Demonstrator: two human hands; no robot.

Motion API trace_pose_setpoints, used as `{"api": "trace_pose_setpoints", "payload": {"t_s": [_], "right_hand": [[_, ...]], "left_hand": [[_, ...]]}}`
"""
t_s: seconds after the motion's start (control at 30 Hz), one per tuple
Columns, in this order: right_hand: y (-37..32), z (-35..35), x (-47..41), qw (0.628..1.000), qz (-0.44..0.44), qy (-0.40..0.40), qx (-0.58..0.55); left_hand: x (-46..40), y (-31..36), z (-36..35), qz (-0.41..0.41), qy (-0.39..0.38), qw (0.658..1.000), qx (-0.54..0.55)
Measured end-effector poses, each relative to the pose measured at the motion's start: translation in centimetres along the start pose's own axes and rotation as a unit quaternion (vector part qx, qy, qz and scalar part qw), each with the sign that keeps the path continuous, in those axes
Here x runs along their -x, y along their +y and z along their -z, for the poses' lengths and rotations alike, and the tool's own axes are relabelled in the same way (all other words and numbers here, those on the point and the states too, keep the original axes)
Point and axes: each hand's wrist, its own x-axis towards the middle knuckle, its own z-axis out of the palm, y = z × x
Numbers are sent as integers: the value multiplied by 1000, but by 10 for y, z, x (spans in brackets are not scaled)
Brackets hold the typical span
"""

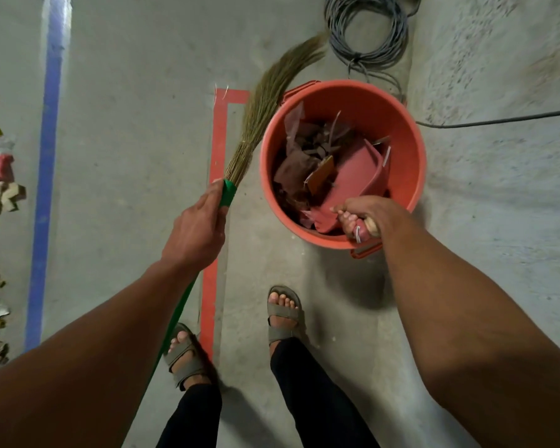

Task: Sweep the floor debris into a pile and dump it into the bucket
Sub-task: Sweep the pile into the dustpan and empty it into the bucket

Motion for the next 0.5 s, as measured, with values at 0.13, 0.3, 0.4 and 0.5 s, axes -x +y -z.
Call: {"api": "trace_pose_setpoints", "payload": {"t_s": [0.13,0.3,0.4,0.5], "right_hand": [[16,16,25,999,-6,-31,-33],[35,23,112,996,45,36,69],[50,20,160,994,87,42,58],[53,7,171,995,94,7,43]], "left_hand": [[7,7,6,-2,-5,1000,2],[29,20,23,4,16,999,27],[38,27,33,13,20,999,35],[42,30,40,15,16,999,37]]}}
